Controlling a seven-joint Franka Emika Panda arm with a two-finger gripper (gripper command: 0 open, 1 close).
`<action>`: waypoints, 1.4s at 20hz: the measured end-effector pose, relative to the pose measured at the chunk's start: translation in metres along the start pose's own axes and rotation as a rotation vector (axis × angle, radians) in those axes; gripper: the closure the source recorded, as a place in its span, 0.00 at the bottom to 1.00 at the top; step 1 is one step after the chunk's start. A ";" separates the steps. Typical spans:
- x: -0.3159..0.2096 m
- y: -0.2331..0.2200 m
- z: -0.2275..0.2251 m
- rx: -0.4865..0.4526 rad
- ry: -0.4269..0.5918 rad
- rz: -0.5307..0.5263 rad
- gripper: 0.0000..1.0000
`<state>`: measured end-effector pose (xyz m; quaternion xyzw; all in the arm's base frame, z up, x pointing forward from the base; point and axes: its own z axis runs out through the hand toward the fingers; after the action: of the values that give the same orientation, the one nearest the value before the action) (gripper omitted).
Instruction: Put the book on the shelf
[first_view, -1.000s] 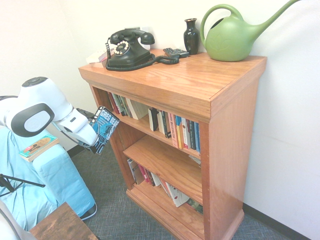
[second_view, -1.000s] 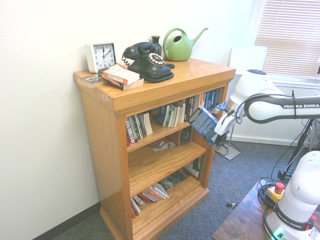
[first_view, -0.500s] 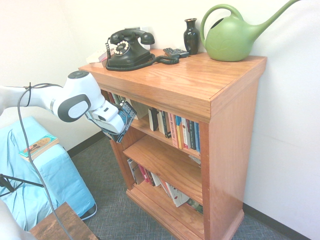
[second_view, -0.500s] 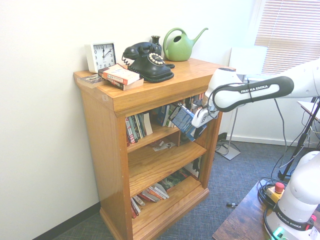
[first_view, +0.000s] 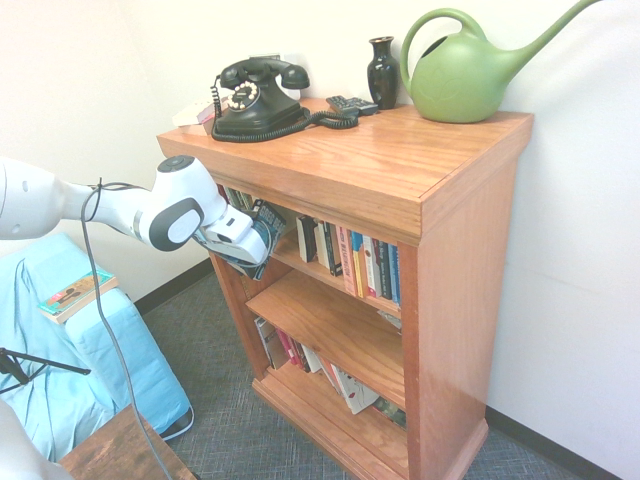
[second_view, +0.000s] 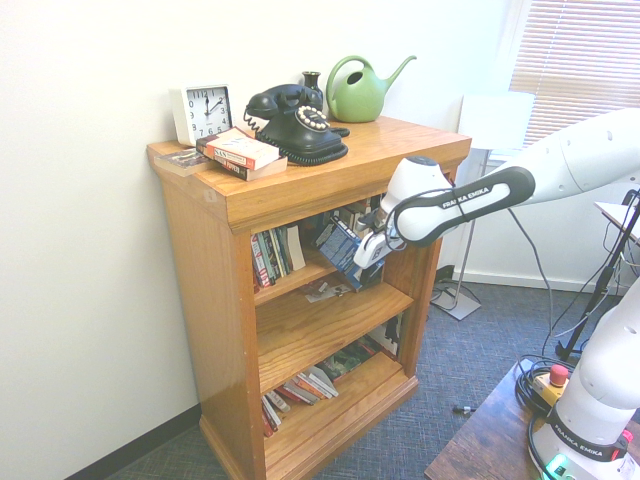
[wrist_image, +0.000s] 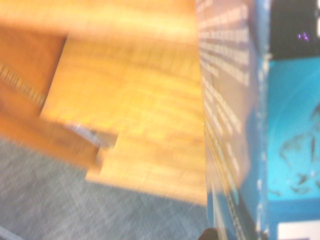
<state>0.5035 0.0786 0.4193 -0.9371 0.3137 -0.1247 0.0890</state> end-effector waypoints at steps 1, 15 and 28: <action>0.004 -0.004 -0.001 0.008 0.014 0.005 1.00; 0.029 -0.045 0.019 0.078 0.099 -0.019 1.00; 0.028 -0.056 0.018 0.076 0.126 -0.038 1.00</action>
<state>0.5621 0.1073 0.4207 -0.9292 0.2958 -0.1967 0.1023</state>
